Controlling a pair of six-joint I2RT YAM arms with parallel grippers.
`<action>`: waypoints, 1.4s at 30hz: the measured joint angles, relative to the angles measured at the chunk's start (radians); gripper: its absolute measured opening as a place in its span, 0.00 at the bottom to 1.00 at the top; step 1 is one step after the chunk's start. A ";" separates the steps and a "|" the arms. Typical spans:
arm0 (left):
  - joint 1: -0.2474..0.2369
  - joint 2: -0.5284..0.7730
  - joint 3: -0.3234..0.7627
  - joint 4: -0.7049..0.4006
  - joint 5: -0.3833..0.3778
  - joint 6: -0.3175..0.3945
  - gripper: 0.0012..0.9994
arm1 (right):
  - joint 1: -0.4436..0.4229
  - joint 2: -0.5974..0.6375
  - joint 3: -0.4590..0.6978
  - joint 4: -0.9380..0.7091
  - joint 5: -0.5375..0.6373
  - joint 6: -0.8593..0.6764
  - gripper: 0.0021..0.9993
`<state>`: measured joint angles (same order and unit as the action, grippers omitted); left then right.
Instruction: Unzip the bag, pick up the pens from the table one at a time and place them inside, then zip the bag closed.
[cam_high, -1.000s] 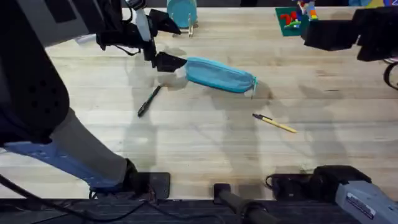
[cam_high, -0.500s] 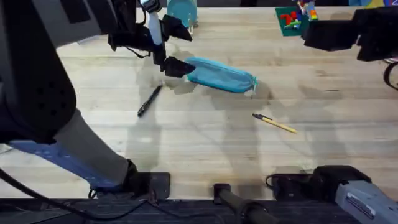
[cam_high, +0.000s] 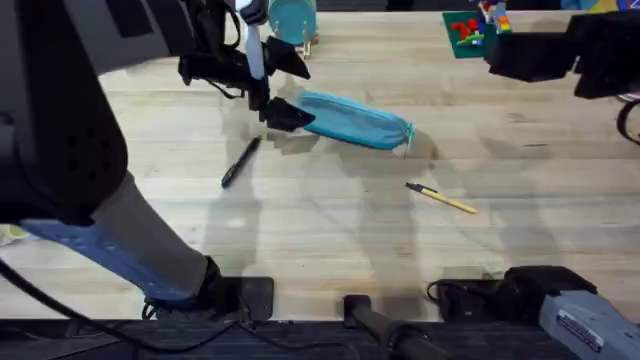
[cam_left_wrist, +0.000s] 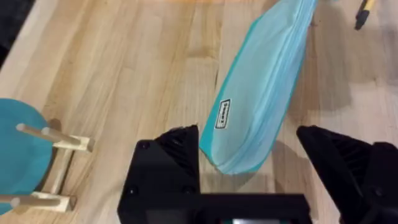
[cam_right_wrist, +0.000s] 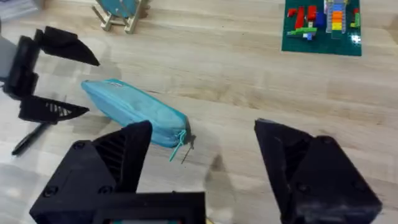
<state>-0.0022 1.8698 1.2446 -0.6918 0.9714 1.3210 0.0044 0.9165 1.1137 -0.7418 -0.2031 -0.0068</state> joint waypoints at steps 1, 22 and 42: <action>-0.002 0.005 0.000 0.000 0.000 0.000 0.95 | 0.000 0.000 0.000 0.000 0.000 0.000 1.00; -0.010 0.015 0.000 -0.003 -0.012 0.003 0.04 | 0.000 0.000 0.000 0.000 0.000 0.000 1.00; -0.011 0.015 0.000 0.008 -0.012 0.003 0.04 | 0.000 0.053 0.000 -0.278 -0.090 -0.257 1.00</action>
<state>-0.0128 1.8847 1.2446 -0.6838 0.9596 1.3239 0.0044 0.9699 1.1141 -1.0201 -0.2935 -0.2638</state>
